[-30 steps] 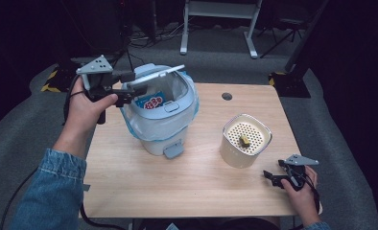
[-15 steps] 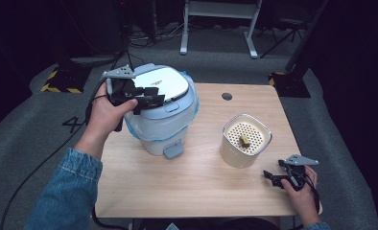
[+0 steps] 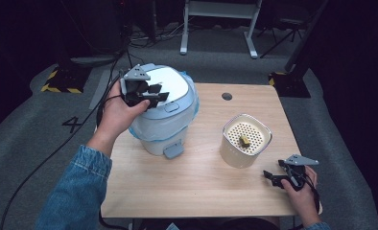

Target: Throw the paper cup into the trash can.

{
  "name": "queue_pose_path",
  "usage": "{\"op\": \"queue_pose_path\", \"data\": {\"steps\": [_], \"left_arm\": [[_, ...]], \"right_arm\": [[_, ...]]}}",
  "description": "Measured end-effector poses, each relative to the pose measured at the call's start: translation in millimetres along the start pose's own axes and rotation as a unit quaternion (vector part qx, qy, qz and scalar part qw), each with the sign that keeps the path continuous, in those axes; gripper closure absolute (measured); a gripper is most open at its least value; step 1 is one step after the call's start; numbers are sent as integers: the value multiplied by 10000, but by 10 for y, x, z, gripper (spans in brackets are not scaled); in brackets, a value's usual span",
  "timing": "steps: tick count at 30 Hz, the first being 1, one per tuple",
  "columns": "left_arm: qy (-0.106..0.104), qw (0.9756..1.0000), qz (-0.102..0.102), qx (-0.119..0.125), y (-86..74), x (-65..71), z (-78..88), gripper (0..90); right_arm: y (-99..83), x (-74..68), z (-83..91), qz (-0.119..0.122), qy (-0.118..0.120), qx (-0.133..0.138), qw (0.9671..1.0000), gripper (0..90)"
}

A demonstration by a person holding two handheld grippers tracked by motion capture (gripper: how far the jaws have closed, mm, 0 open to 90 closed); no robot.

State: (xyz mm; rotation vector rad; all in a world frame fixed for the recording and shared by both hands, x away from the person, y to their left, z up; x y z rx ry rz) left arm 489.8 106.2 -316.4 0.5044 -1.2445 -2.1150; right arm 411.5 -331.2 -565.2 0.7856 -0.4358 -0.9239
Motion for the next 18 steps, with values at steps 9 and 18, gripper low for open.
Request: {"op": "queue_pose_path", "data": {"steps": [9,18], "left_arm": [[333,9990,-268,-98,-5,-41,-61,614],[269,9996,-118,59,-21,43,-71,372]], "right_arm": [[1,0,0,-2,1,1,10000,151],[1,0,0,0,3,-1,10000,150]]}}
Point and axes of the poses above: each handheld gripper's, and its own axes: z roughly backward along the jaws, y roughly out of its top, x roughly to its right, the point moved 9 cm from there along -z, roughly forward along the jaws, and after that the axes turned 2 degrees about x, right-handed, at the moved point
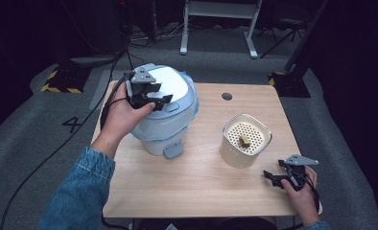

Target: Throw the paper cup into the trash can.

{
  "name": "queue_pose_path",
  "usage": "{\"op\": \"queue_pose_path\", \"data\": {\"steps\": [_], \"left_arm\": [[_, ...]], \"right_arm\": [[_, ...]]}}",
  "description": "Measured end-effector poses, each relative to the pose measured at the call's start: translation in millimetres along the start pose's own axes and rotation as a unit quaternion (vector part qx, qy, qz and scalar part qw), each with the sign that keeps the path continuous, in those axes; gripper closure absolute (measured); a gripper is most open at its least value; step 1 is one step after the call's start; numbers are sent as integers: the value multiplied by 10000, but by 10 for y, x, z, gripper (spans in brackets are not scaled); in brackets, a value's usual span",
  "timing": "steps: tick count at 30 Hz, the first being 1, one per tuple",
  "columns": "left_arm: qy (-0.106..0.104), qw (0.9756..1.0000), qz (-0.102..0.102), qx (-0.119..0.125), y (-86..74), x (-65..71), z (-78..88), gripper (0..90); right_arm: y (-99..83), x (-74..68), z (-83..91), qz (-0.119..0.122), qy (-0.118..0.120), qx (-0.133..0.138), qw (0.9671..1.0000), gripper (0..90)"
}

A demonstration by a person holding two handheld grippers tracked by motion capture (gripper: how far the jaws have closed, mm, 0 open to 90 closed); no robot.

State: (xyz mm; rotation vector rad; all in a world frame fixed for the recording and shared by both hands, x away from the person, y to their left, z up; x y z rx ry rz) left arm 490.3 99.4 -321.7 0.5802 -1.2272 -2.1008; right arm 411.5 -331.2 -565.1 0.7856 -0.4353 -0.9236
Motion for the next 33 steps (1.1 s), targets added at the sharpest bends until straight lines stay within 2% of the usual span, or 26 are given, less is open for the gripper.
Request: {"op": "queue_pose_path", "data": {"steps": [4,5,7,9,13,20,26,33], "left_arm": [[-249,9992,81,293,33,69,117,330],[-302,9989,50,362,41,98,171,327],[-345,9984,-10,439,43,143,246,311],[-423,9980,13,469,28,206,334,308],[-337,9985,-87,422,-44,333,483,294],[-540,9973,-88,482,-199,576,707,286],[-582,9974,-94,426,-393,649,804,284],[-531,9981,-55,323,-671,632,866,282]], "right_arm": [[0,0,0,-1,1,-1,10000,151],[0,0,0,-1,1,-1,10000,151],[0,0,0,-1,1,-2,10000,151],[0,0,0,-2,1,-1,10000,151],[0,0,0,-1,1,-1,10000,151],[0,-1,0,-3,1,1,10000,151],[0,-1,0,-2,1,1,10000,151],[0,-1,0,-2,1,-2,10000,151]]}}
Point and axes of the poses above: each handheld gripper's, and its own axes: z roughly backward along the jaws, y roughly out of its top, x roughly to its right, the point moved 9 cm from there along -z, roughly forward along the jaws, and after that the axes turned 2 degrees about x, right-handed, at the moved point
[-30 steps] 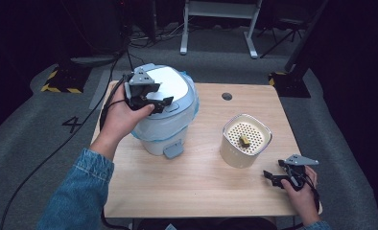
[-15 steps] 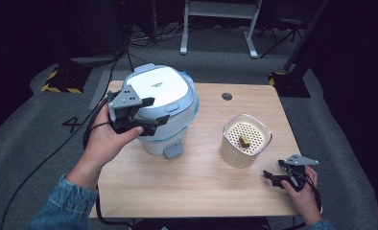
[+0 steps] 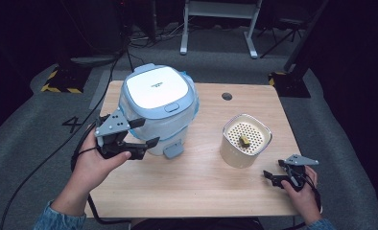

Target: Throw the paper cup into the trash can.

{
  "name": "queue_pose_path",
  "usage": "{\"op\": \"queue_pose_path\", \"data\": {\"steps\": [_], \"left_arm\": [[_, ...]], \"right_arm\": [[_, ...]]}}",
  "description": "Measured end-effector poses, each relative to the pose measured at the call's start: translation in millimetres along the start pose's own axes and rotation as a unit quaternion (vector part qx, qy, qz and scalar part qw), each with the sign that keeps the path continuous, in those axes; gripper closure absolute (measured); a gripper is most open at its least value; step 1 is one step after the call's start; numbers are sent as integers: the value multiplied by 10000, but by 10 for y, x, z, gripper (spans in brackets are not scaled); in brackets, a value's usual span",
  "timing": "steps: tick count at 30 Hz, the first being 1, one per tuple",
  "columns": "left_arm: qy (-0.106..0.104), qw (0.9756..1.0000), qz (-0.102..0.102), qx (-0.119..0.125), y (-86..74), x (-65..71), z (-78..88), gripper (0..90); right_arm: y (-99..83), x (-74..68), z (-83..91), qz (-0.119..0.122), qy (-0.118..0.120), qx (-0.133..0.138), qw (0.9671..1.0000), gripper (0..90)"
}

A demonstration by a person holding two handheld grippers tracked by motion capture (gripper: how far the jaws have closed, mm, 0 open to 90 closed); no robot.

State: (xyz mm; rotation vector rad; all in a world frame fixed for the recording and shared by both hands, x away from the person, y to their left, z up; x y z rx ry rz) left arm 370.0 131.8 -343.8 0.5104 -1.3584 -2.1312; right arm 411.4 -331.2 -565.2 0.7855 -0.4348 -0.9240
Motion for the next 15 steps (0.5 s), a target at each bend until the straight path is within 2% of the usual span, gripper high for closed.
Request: {"op": "queue_pose_path", "data": {"steps": [3,8,13,15], "left_arm": [[74,9999,-30,-63,-123,-18,19,279],[78,9999,-23,-144,-351,-36,41,268],[55,9996,274,-9,-565,-40,45,263],[109,9993,358,-21,-669,-49,38,263]], "right_arm": [[0,0,0,1,0,0,10000,151],[0,0,0,0,-1,0,10000,151],[0,0,0,1,-1,3,10000,151],[0,0,0,1,-1,2,10000,151]]}}
Point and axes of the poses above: each handheld gripper's, and its own axes: z roughly backward along the jaws, y roughly out of its top, x roughly to its right, the point moved 9 cm from there along -z, roughly forward along the jaws, and after that the axes turned 2 degrees about x, right-handed, at the moved point
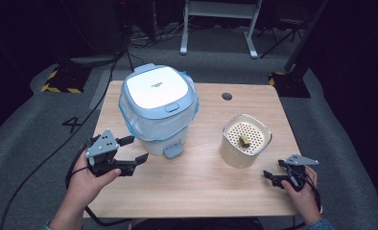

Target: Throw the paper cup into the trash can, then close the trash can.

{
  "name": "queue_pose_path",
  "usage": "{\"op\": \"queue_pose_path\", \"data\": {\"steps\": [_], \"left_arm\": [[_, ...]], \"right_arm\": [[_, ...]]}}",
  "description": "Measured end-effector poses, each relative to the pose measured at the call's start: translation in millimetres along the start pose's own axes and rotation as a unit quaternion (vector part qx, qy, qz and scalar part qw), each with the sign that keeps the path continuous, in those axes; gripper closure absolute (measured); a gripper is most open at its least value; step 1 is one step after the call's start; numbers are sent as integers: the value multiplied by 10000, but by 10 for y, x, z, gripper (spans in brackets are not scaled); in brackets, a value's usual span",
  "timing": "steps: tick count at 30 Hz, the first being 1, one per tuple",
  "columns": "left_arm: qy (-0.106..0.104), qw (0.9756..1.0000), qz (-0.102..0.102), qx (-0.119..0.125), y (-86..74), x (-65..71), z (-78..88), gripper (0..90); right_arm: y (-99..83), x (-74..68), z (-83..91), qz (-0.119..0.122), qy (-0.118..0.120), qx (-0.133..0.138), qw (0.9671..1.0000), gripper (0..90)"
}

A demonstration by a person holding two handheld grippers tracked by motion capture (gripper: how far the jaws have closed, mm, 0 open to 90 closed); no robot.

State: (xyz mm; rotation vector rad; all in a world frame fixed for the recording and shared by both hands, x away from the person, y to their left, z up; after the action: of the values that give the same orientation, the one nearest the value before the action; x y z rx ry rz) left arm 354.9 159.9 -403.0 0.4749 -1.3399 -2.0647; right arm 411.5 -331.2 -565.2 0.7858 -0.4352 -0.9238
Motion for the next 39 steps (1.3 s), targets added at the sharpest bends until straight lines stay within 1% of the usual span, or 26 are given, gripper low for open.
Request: {"op": "queue_pose_path", "data": {"steps": [1,4,6,8,9,15,20,21,22,24,29,32,34,39], "left_arm": [[7,10000,57,-32,-55,1,-8,263],[35,9999,112,-97,-197,-17,-31,261],[48,9997,229,-114,-281,-33,-55,261],[82,9993,313,-182,-371,-52,-94,261],[91,9991,324,-252,-424,-62,-118,261],[142,9982,411,-418,-603,-102,-186,260],[210,9966,535,-583,-798,-160,-245,260],[216,9959,590,-645,-868,-181,-271,261],[221,9954,630,-681,-904,-189,-281,261],[250,9946,663,-762,-989,-221,-308,261],[331,9928,631,-961,-1171,-257,-350,261],[390,9911,648,-1092,-1267,-274,-367,258],[440,9895,683,-1197,-1332,-288,-383,257],[611,9858,627,-1434,-1463,-331,-425,238]], "right_arm": [[0,0,0,1,0,-1,10000,151],[0,0,0,0,0,-2,10000,151],[0,0,0,1,0,1,10000,151],[0,0,0,-1,0,-2,10000,151],[0,0,0,-1,1,-1,10000,151],[0,0,0,0,0,0,10000,151],[0,0,0,-1,1,-1,10000,151],[0,0,0,0,0,-1,10000,151],[0,0,0,-1,0,-1,10000,151],[0,0,0,-1,1,-1,10000,151],[0,0,0,-1,1,-2,10000,151],[0,0,0,0,1,-1,10000,150],[0,0,0,1,1,-1,10000,151],[0,0,0,0,1,0,10000,151]]}}
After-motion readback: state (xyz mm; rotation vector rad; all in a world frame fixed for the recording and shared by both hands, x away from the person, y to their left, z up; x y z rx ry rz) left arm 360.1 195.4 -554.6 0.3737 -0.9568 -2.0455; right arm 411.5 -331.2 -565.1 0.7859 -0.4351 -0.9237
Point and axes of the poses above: each handheld gripper's, and its own axes: z roughly backward along the jaws, y roughly out of its top, x roughly to its right, the point moved 9 cm from there along -z, roughly forward along the jaws, and after that the axes turned 2 degrees about x, right-handed, at the moved point
